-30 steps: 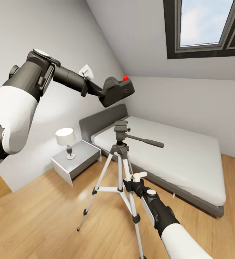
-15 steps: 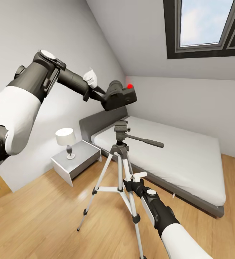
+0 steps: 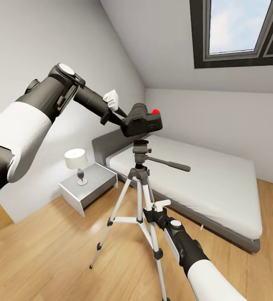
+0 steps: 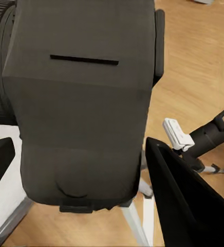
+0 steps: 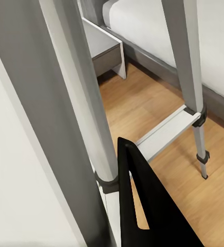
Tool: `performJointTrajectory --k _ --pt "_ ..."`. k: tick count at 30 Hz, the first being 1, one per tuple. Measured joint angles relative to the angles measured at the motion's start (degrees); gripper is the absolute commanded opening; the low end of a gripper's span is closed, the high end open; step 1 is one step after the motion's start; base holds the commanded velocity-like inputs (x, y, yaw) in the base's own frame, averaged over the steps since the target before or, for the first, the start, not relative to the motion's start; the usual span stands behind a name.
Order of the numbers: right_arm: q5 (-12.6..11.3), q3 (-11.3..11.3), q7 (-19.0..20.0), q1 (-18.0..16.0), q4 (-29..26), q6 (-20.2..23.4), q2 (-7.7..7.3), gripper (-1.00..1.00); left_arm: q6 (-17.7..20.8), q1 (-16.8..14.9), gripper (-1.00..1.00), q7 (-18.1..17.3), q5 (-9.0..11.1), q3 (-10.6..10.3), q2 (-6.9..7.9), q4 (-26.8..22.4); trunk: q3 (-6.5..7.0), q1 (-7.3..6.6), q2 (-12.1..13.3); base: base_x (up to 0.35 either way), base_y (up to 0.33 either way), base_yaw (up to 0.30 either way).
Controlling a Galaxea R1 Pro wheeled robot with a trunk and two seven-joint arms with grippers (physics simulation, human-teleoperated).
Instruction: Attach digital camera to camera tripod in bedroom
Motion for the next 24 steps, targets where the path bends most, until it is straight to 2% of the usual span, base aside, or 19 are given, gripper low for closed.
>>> performJointTrajectory --k 1,3,6,10,19,22,24 --pt "0.0 0.0 0.0 0.0 0.0 0.0 0.0 -1.0 0.3 0.0 -1.0 0.0 1.5 -0.1 0.07 0.1 0.0 0.0 0.0 0.0 0.0 0.0" --pt "0.0 0.0 0.0 0.0 0.0 0.0 0.0 -1.0 1.4 0.0 -1.0 0.0 3.1 -0.2 0.16 0.4 0.0 0.0 0.0 0.0 0.0 0.0" --pt "0.0 0.0 0.0 0.0 0.0 0.0 0.0 -1.0 4.3 0.0 -1.0 0.1 4.3 -0.3 0.37 1.4 0.0 0.0 0.0 0.0 0.0 0.0" --pt "0.0 0.0 0.0 0.0 0.0 0.0 0.0 -1.0 6.2 0.0 -1.0 0.1 4.8 -0.4 0.45 3.5 -0.01 0.0 0.0 0.0 0.0 0.0" --pt "0.0 0.0 0.0 0.0 0.0 0.0 0.0 -1.0 6.1 0.0 -1.0 0.3 4.3 -1.1 0.53 4.8 0.0 0.0 0.0 0.0 0.0 0.0" --pt "0.0 0.0 0.0 0.0 0.0 0.0 0.0 -1.0 4.9 0.0 -1.0 0.4 4.1 -2.2 0.4 4.7 0.0 0.0 0.0 0.0 0.0 0.0" --pt "0.0 0.0 0.0 0.0 0.0 0.0 0.0 -1.0 3.7 0.0 -1.0 0.5 4.0 -3.8 0.28 4.9 -0.01 0.0 0.0 0.0 0.0 0.0"
